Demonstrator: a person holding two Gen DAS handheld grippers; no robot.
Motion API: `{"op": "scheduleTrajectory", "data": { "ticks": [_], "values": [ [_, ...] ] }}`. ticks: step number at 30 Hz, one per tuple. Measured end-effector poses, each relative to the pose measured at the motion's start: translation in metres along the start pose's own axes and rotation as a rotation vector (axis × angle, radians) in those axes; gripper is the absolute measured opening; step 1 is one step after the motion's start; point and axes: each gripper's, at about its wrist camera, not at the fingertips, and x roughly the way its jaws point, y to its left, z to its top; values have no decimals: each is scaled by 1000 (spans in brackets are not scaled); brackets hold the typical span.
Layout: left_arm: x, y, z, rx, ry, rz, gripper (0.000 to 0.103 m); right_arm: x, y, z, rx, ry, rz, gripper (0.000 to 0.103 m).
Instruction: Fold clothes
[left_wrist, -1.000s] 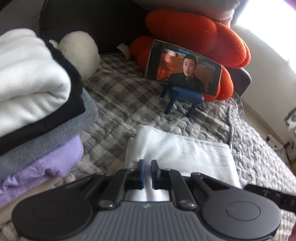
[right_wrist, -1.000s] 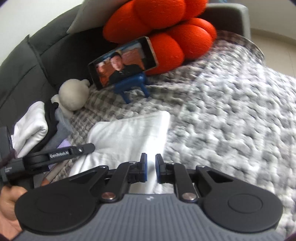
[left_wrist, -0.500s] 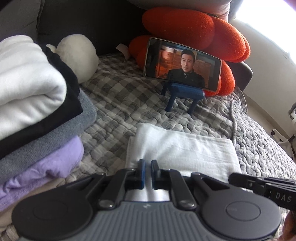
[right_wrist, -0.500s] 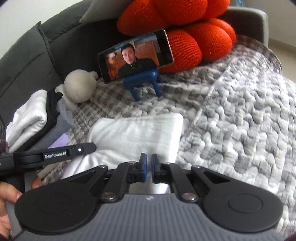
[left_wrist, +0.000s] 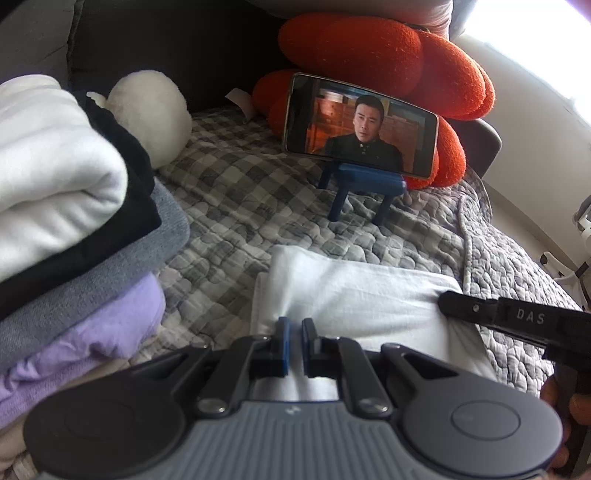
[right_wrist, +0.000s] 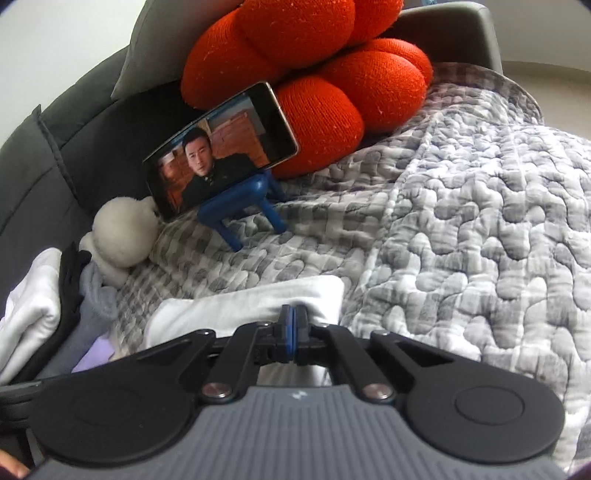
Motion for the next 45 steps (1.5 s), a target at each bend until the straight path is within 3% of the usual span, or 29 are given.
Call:
{"op": "scheduleTrajectory", "data": {
  "ticks": [2,3,4,10,17,24,28,33,45],
  "values": [
    [0,0,0,3,-1,-3,8,-5,0,2,2,-44,-31,0],
    [-1,0,0,4,-2,-6,8,-9,0,3,9,-63,-35,14],
    [-1,0,0,5,-4,-8,8,-13,0,5,19,-75,-31,18],
    [-3,3,2,-18,-6,-24,8,-25,5,10,5,-32,-15,18],
    [-4,-1,2,-6,-10,-11,10,-31,24,-10,-50,139,-29,16],
    [-2,-3,0,16,-2,3,10,-54,37,-28,-169,183,-77,16],
    [-2,-5,-1,28,-2,14,10,-58,27,-30,-164,230,-76,25],
    [-2,-5,0,37,-3,21,10,-56,31,-32,-160,244,-66,26],
    [-19,-11,4,-8,-43,20,11,-73,21,-20,-72,171,9,26]
  ]
}}
